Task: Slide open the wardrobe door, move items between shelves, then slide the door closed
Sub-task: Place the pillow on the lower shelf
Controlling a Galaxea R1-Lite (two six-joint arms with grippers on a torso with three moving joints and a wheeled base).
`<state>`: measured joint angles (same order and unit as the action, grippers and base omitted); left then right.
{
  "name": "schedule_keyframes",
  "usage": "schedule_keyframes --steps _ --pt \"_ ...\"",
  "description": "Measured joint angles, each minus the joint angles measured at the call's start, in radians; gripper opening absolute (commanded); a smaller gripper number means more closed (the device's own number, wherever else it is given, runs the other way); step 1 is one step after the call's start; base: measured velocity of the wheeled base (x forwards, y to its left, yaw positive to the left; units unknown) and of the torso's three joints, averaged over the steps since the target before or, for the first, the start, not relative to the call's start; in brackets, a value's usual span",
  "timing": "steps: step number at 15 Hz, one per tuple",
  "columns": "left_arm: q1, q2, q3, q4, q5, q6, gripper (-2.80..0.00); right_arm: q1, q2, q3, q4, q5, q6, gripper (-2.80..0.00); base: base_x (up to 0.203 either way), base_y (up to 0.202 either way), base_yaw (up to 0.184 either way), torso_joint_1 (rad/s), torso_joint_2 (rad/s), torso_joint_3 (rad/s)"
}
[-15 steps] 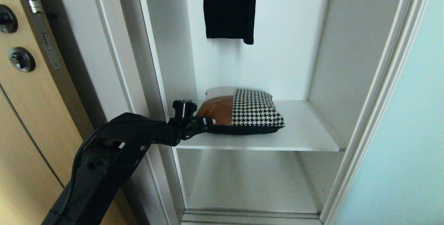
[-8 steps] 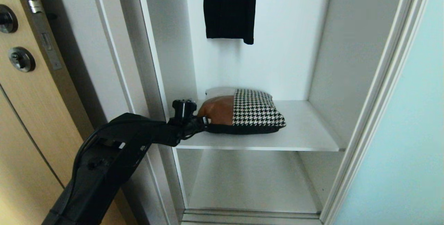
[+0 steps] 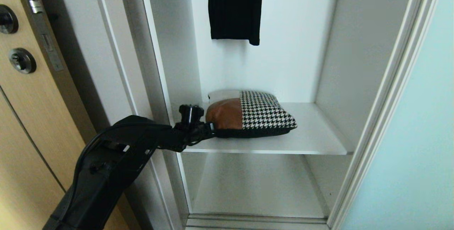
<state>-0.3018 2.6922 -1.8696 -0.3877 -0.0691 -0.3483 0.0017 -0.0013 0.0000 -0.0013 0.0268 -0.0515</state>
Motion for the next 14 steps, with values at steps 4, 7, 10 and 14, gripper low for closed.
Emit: schedule_keyframes --steps 4,7,10,14 --pt "-0.043 -0.101 0.195 0.002 -0.095 -0.005 -2.8 0.0 0.0 0.0 0.0 0.0 0.0 -2.8 0.0 0.0 0.0 0.0 0.0 0.0" --pt "-0.079 -0.21 0.362 -0.003 -0.109 -0.006 -2.8 0.0 0.0 0.0 0.0 0.0 0.0 -2.8 0.0 0.0 0.0 0.0 0.0 0.0" --pt "-0.085 -0.306 0.511 -0.011 -0.082 -0.029 -2.8 0.0 0.0 0.0 0.0 0.0 0.0 -2.8 0.0 0.0 0.0 0.0 0.0 0.0" --pt "-0.082 -0.381 0.608 -0.048 0.037 -0.072 -2.8 0.0 0.0 0.0 0.0 0.0 0.0 -2.8 0.0 0.0 0.0 0.0 0.0 0.0"
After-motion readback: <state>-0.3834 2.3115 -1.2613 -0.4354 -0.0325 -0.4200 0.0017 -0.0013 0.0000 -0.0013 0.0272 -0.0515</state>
